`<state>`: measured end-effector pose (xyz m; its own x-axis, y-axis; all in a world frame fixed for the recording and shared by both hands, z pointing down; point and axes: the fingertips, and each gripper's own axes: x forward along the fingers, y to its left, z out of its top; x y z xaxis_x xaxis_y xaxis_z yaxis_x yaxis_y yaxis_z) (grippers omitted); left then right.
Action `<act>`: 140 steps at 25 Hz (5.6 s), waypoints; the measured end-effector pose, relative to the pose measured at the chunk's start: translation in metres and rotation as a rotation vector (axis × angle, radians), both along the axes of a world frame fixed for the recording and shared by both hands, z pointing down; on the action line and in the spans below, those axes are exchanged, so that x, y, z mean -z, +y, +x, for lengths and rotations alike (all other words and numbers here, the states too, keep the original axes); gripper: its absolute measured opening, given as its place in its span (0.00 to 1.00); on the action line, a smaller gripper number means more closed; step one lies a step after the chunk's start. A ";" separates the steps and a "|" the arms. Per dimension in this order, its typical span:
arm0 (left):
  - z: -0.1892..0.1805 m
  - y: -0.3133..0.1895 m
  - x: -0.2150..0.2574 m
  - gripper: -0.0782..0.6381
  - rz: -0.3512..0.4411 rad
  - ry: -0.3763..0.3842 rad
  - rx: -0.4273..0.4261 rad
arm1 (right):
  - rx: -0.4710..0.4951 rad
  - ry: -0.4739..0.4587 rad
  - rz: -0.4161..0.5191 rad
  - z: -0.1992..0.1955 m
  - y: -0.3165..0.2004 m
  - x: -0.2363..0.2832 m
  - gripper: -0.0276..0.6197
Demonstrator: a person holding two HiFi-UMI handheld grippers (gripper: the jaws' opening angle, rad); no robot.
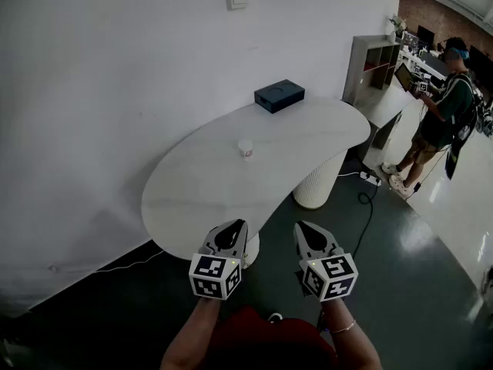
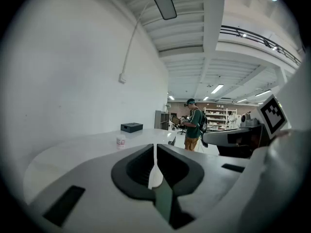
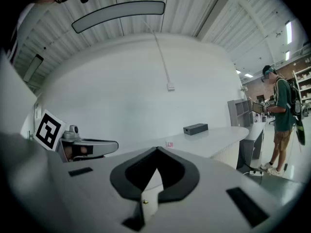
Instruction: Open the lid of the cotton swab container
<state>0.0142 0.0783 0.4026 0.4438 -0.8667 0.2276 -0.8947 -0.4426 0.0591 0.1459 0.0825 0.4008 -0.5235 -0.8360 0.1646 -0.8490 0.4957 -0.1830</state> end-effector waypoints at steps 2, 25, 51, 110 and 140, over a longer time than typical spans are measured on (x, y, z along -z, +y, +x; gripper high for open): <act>-0.002 0.000 0.000 0.17 0.005 -0.003 0.003 | 0.006 -0.001 0.001 -0.002 -0.001 -0.002 0.07; -0.047 -0.078 -0.003 0.20 -0.042 -0.047 0.013 | 0.043 -0.026 -0.072 -0.025 -0.059 -0.018 0.07; -0.055 -0.244 -0.011 0.40 -0.096 -0.081 -0.123 | 0.012 -0.007 -0.189 -0.061 -0.169 -0.051 0.07; -0.034 -0.371 -0.149 0.49 -0.255 -0.177 -0.193 | -0.060 0.065 -0.320 -0.079 -0.247 -0.101 0.07; -0.043 -0.321 -0.110 0.47 -0.221 -0.227 -0.246 | -0.057 0.063 -0.249 -0.096 -0.236 -0.068 0.07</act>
<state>-0.0284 -0.2426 0.5123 0.5490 -0.6600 0.5127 -0.7650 -0.6440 -0.0099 0.0502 -0.1534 0.4691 -0.4585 -0.7938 0.3995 -0.8881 0.3927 -0.2390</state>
